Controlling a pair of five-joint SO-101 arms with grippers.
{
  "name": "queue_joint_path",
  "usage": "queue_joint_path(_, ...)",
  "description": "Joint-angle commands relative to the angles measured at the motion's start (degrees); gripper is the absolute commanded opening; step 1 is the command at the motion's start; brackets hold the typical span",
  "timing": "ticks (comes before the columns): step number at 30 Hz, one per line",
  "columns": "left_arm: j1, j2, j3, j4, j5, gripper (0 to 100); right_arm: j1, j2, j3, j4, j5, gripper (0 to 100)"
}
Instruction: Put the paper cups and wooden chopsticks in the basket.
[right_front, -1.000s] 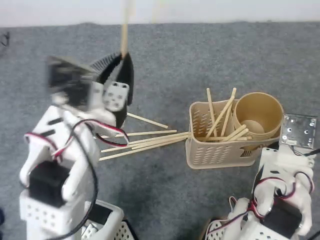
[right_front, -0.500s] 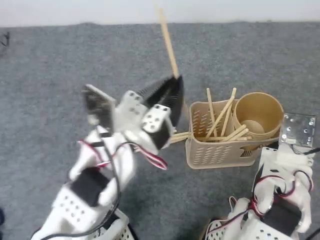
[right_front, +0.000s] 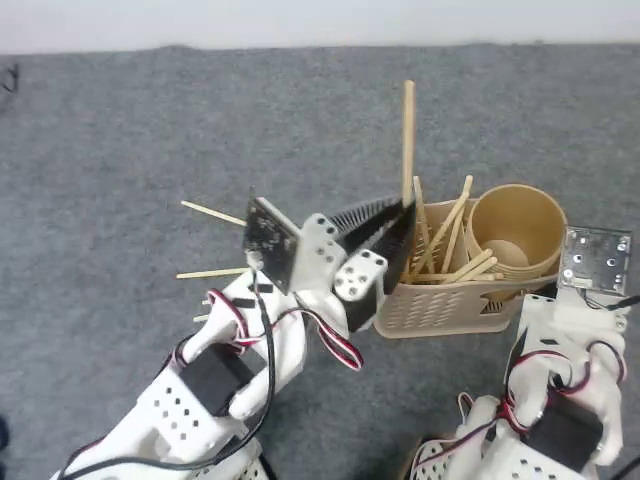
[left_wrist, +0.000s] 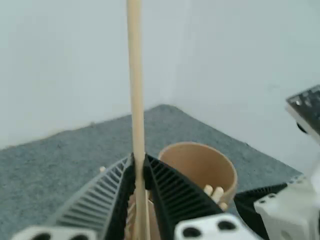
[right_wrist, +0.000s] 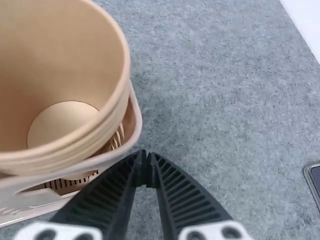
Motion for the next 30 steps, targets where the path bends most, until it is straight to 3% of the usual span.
queue_joint_path(1,0.6,-1.1,-0.5,-1.2,-0.3,9,-0.2,0.3,-0.3,-1.1,0.2,0.8)
queue_joint_path(4,0.5,-1.1,-0.4,-1.1,-1.5,19,-0.2,0.4,-0.3,-1.1,0.2,0.8)
queue_joint_path(7,0.5,-1.1,-0.1,-1.1,-7.0,18,-0.2,0.4,-0.2,-1.1,0.2,0.8)
queue_joint_path(10,0.2,-1.2,-0.5,-1.0,-8.1,16,-0.2,0.4,-0.2,-1.1,0.2,0.8)
queue_joint_path(12,-2.0,-1.2,-2.9,3.1,-8.6,16,-0.2,0.4,-0.2,-1.1,0.2,0.8)
queue_joint_path(15,-8.1,-0.9,-10.2,16.1,-13.5,16,-0.2,0.4,-0.2,-1.1,0.2,0.8)
queue_joint_path(19,-18.2,-1.1,-19.3,32.0,-25.7,16,-0.2,0.6,-0.2,-1.1,0.3,0.8)
queue_joint_path(22,-25.1,-0.7,-23.9,39.6,-41.0,16,-0.3,0.7,-0.2,-1.1,0.3,0.8)
queue_joint_path(25,-31.5,-0.7,-24.4,43.4,-54.6,16,-0.3,0.7,-0.2,-1.1,0.3,0.8)
queue_joint_path(30,-39.9,-0.5,-21.7,43.7,-66.5,16,-0.3,0.7,-0.2,-1.1,0.2,0.8)
